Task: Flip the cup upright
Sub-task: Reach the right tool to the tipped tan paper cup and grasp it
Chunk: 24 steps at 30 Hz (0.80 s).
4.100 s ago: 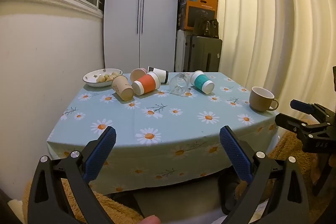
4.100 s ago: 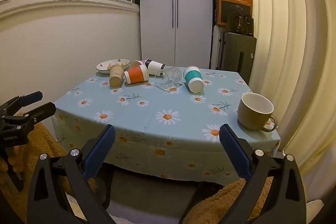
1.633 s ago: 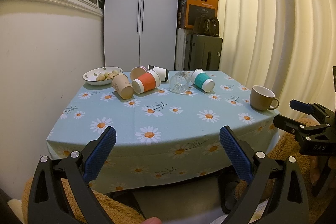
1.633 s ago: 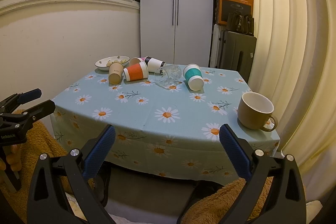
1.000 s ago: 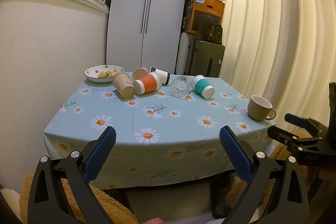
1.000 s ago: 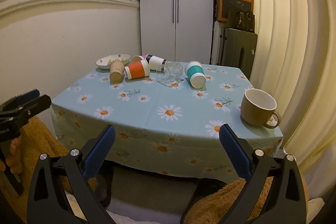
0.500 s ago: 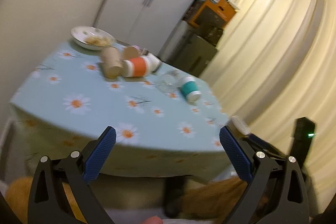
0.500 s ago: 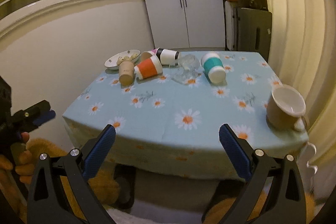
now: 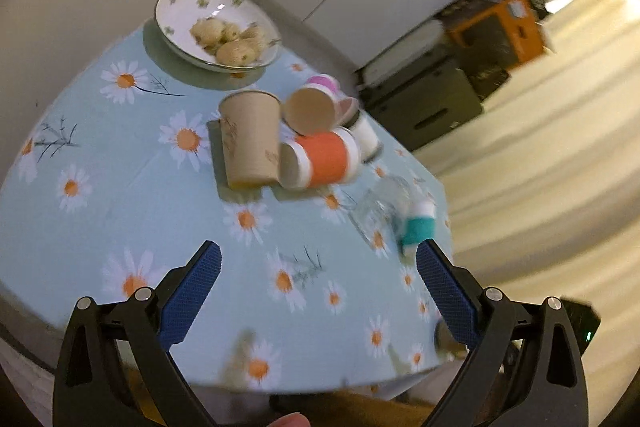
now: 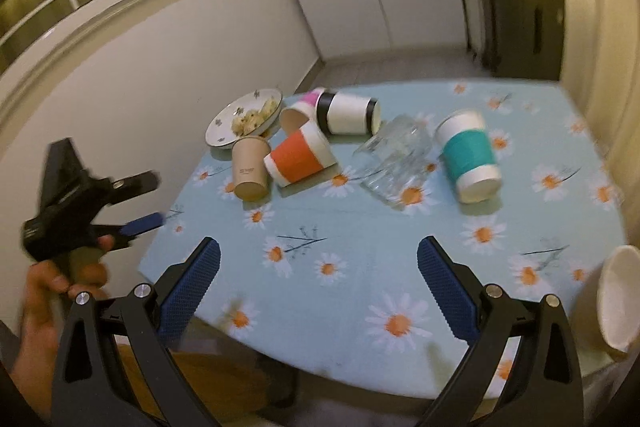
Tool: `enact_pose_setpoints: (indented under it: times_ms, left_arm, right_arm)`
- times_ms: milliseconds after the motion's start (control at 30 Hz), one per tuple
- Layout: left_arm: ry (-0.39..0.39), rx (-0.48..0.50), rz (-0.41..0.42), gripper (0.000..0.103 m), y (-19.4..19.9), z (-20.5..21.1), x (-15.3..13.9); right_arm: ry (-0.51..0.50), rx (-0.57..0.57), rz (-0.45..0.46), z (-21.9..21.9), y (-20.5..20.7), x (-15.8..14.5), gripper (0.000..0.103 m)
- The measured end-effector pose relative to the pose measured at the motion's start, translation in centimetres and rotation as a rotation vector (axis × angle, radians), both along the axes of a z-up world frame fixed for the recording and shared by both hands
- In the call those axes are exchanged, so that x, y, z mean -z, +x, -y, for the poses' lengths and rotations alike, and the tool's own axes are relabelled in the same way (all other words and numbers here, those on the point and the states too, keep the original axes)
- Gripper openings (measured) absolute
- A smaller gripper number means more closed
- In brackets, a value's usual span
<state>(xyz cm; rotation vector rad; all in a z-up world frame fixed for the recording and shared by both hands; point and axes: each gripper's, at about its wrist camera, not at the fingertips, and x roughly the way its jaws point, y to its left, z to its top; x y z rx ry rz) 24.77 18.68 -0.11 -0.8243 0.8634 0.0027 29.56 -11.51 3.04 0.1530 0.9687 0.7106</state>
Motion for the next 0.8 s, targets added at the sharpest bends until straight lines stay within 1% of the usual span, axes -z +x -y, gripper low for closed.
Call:
enact_pose_setpoints:
  times_ms: [67, 133, 233, 300, 333, 367, 400, 467, 600, 667, 767, 800]
  left_arm:
    - [-0.016, -0.027, -0.054, 0.095, 2.4, -1.2, 0.9]
    - [-0.007, -0.059, -0.12, 0.095, 4.8, -2.3, 2.0]
    - [0.018, -0.076, -0.169, 0.095, 7.4, -3.2, 2.9]
    - [0.041, -0.078, -0.197, 0.094, 9.1, -3.4, 3.5]
    - [0.058, -0.076, -0.218, 0.093, 10.0, -3.4, 3.9]
    - [0.074, -0.073, -0.237, 0.085, 10.6, -3.4, 4.2]
    - [0.091, -0.07, -0.256, 0.083, 11.2, -3.4, 4.6]
    - [0.13, -0.089, -0.272, 0.082, 11.9, -3.7, 5.1]
    - [0.154, -0.098, -0.284, 0.079, 12.8, -4.2, 5.8]
    - [0.16, -0.103, -0.298, 0.078, 13.4, -4.4, 6.1]
    - [0.167, -0.09, -0.306, 0.078, 13.9, -4.2, 6.3]
    - [0.174, -0.083, -0.305, 0.078, 14.0, -4.2, 6.3]
  right_arm:
    - [0.001, -0.014, -0.051, -0.6, 1.6, 0.5, 0.098]
    - [-0.008, -0.021, -0.064, -0.9, 2.4, 0.9, 0.098]
    - [0.01, -0.05, -0.114, -1.0, 3.5, 1.9, 0.098]
    - [0.02, -0.047, -0.158, -0.4, 4.2, 3.1, 0.098]
    - [0.02, -0.045, -0.171, -0.1, 4.4, 3.6, 0.098]
    - [0.018, -0.042, -0.181, 0.1, 4.5, 4.0, 0.097]
    - [0.017, -0.034, -0.195, 0.5, 4.7, 4.6, 0.097]
    - [0.029, -0.027, -0.221, 1.2, 4.9, 5.2, 0.097]
    - [0.032, -0.032, -0.264, 1.6, 5.1, 6.0, 0.096]
    - [0.036, -0.033, -0.261, 1.6, 5.2, 5.9, 0.096]
    - [-0.008, -0.013, -0.222, 1.9, 5.2, 5.6, 0.096]
    - [-0.007, -0.013, -0.223, 2.0, 5.2, 5.6, 0.096]
